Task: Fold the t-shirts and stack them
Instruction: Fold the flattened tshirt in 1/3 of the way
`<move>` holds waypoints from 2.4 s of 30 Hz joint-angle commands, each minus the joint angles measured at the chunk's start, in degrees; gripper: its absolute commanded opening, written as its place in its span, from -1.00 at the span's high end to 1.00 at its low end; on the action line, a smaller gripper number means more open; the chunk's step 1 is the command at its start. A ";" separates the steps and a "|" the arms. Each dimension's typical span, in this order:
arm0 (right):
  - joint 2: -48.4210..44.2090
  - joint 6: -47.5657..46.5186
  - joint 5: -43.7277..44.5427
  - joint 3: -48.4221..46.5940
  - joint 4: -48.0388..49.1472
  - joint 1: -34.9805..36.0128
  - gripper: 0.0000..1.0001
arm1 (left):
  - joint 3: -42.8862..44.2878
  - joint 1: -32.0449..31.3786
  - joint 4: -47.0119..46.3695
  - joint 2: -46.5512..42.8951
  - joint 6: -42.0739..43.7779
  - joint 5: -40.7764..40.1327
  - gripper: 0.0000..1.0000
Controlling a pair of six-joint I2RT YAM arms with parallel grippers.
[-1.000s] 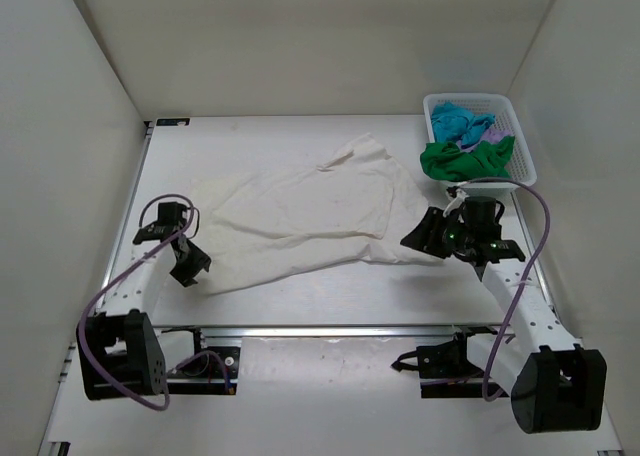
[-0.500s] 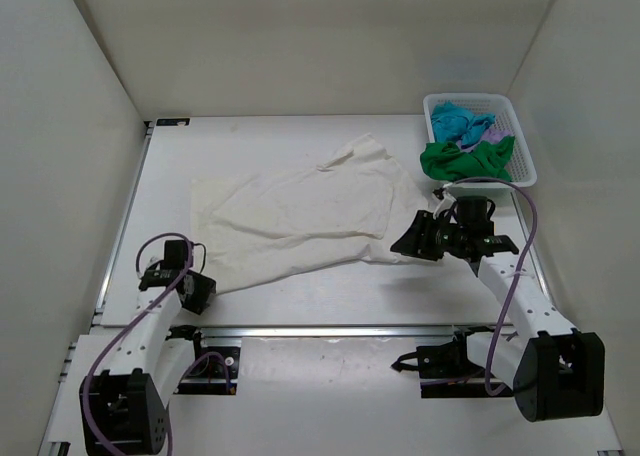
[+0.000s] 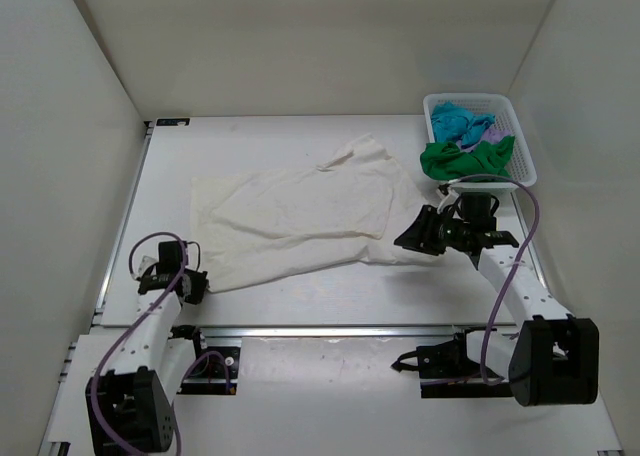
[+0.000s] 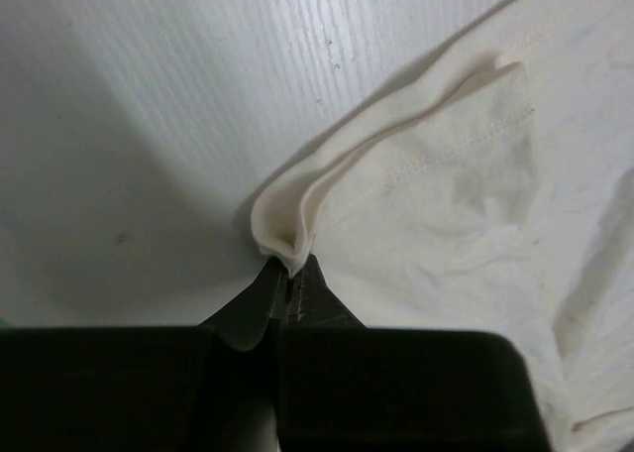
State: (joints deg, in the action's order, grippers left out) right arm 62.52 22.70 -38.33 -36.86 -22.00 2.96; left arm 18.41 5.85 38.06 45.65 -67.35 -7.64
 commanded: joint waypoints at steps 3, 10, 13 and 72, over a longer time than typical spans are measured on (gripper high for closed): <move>4.98 4.54 -0.09 -0.67 9.85 -2.87 0.43 | 8.55 1.71 0.51 8.22 8.37 -4.05 1.00; 11.66 8.06 7.55 3.36 17.95 -0.67 0.64 | 13.13 5.49 0.52 12.62 17.86 -5.72 1.00; 7.81 7.80 9.14 6.53 17.00 -2.87 0.45 | 15.59 5.58 -0.18 15.34 21.82 -7.30 1.00; 0.92 5.66 5.47 -1.38 1.83 -12.22 0.98 | 33.44 -11.12 -0.35 21.67 31.58 -5.03 0.94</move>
State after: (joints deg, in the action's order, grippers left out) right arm 62.22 23.88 -27.16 -38.98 -25.69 -13.34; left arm 51.18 -4.56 39.66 65.25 -35.64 -17.93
